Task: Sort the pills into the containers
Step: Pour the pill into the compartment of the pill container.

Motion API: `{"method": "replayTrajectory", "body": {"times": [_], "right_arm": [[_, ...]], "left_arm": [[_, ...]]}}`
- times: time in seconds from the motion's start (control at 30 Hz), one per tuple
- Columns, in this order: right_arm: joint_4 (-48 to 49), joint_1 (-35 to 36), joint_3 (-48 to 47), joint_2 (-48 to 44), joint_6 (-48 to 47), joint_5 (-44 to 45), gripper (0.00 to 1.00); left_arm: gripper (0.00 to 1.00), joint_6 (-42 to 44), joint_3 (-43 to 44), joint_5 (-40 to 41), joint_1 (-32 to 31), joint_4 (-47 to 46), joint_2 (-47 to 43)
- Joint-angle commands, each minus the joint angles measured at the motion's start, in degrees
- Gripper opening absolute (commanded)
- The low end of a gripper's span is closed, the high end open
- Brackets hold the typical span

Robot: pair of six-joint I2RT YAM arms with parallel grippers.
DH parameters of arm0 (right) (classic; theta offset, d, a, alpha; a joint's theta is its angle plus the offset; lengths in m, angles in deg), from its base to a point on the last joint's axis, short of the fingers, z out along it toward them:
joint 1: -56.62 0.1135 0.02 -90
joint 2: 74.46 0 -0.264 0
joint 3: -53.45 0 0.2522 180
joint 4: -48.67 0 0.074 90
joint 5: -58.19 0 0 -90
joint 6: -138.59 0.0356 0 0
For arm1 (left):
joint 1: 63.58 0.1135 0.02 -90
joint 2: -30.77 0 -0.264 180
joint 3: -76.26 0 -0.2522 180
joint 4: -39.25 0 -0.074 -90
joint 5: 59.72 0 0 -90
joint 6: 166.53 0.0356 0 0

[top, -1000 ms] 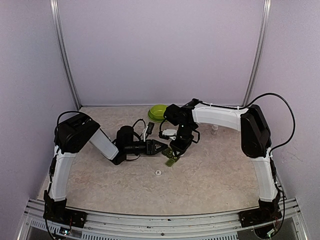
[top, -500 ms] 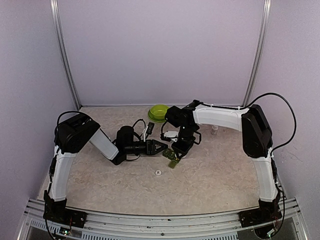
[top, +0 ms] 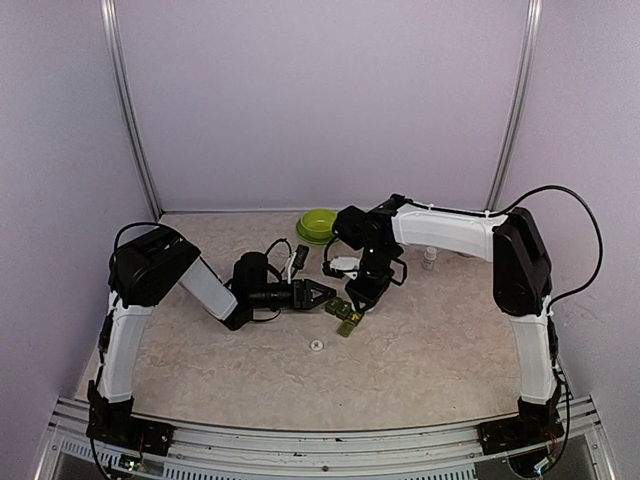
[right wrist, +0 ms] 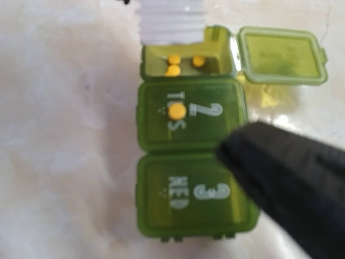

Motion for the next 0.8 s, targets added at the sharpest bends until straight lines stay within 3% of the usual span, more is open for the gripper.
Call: {"method": "replayTrajectory", "body": {"times": [0.0,0.77], "right_arm": [[-0.7,0.5,1.7,-1.6,-0.2,-0.6,0.23],[-1.5,1.3,1.9,0.6,-0.5,-0.3,0.23]], "left_arm": [[0.55,0.1,-0.6,-0.4,-0.4,-2.0,0.6],[0.43,-0.4,0.0,-0.9,-1.0,-2.0,1.7]]}}
